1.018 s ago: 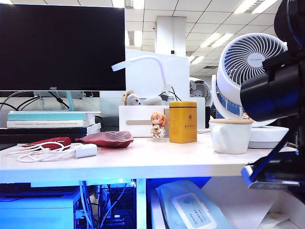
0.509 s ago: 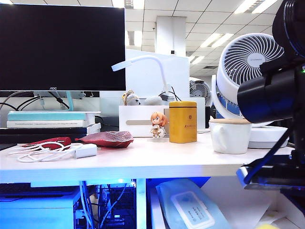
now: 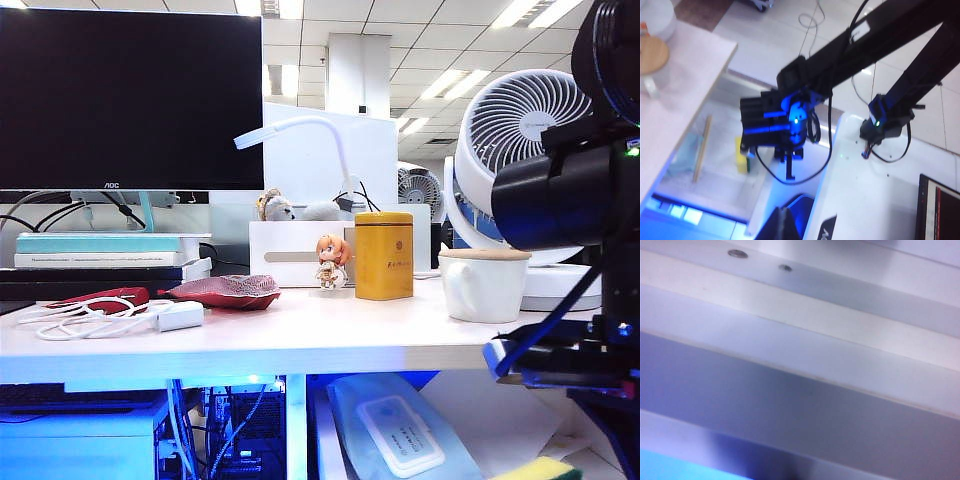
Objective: Open the drawer, place the cleaning sponge inside, then close the drawer.
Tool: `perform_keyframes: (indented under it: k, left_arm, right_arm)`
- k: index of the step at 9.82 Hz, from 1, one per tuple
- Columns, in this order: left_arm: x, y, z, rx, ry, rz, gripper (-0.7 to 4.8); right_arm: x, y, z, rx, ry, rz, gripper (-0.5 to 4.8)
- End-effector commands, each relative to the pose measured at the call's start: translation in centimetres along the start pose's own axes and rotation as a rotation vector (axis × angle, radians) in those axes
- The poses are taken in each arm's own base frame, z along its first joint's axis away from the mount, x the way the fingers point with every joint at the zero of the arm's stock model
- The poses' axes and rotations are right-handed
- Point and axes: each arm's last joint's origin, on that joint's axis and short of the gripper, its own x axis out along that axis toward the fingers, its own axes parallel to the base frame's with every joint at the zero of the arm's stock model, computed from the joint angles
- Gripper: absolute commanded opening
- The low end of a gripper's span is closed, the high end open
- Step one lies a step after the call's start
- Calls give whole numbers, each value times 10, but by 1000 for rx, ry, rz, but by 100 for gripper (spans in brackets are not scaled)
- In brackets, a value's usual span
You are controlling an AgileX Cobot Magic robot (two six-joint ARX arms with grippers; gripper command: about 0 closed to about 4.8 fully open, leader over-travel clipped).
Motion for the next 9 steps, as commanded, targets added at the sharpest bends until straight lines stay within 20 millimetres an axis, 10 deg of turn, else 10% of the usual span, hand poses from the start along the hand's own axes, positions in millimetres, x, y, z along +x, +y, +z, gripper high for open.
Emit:
perform_keyframes:
  k: [1,9]
  left_arm:
    - [-2,1,-2,-3,21,62,-5]
    - [-2,1,-3,-4,34,82,-5]
  right_arm:
    - [0,0,3,-6,-37,-16,-6]
    - [-1,2,13,-22,-142,-7,-6]
